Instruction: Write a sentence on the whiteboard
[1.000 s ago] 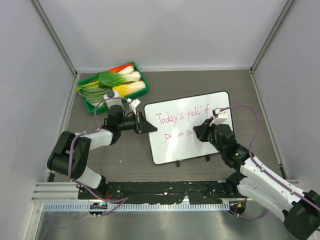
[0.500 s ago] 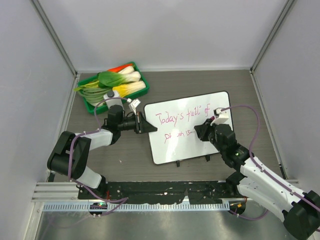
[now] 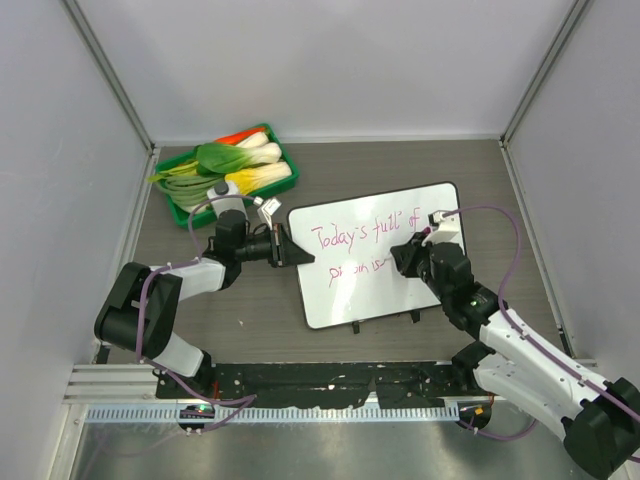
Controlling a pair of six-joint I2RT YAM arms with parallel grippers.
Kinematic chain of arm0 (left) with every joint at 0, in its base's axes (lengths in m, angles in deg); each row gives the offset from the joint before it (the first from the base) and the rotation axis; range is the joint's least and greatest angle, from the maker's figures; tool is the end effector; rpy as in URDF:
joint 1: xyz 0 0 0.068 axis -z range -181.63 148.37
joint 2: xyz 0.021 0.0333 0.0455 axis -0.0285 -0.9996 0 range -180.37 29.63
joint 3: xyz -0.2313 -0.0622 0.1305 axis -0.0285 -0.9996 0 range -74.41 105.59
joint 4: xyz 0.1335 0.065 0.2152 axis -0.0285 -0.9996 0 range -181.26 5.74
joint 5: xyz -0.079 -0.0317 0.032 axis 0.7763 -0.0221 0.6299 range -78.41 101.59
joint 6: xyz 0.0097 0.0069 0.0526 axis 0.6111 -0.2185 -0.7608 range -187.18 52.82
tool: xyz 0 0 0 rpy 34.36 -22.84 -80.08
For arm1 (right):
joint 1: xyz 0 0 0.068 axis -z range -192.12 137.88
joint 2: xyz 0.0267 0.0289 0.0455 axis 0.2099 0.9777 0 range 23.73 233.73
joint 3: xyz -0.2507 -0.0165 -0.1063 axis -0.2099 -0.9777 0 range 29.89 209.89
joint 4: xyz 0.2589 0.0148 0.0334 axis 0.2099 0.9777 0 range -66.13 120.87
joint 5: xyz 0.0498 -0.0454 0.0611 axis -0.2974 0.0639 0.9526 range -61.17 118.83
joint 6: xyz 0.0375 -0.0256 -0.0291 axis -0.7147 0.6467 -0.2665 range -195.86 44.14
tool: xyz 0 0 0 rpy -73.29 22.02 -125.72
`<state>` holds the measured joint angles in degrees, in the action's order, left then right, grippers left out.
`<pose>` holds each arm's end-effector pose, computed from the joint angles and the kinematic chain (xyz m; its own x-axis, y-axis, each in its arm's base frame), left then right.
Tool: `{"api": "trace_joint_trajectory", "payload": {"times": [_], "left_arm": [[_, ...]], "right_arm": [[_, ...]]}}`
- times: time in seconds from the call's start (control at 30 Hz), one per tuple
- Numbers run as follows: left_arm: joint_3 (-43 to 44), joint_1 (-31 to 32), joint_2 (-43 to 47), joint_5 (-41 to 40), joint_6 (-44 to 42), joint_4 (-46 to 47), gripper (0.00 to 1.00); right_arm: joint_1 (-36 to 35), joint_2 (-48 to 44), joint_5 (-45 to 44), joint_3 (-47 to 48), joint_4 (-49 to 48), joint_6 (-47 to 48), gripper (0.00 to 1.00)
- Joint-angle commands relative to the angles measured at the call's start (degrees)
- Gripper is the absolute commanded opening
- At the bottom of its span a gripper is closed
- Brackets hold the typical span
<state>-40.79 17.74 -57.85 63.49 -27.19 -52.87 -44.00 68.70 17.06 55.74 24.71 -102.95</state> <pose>0.2644 -0.1227 0.1780 -0.8486 -0.1219 -0.5148 0.4508 0.3426 -0.8243 0.1624 0.0925 0.2393 -0.4194 0.2641 -0.8685 -0.1833 0.9124 0.3660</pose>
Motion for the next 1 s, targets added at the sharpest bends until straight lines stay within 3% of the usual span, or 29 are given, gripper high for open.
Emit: {"api": "trace_joint_trajectory", "payload": {"times": [0.0, 0.23, 0.97], "left_arm": [[-0.23, -0.22, -1.55, -8.83, -8.08, -5.82, 0.00], [-0.32, -0.22, -1.29, -8.83, -8.26, -5.73, 0.00], [-0.23, -0.22, -1.46, -8.66, -8.17, -5.65, 0.00]], "right_arm": [[0.50, 1.35, 1.57, 1.05, -0.49, 1.08, 0.01], [0.50, 0.56, 4.91, -0.88, -0.49, 0.55, 0.01], [0.50, -0.94, 3.16, -0.97, 5.40, 0.55, 0.01]]}}
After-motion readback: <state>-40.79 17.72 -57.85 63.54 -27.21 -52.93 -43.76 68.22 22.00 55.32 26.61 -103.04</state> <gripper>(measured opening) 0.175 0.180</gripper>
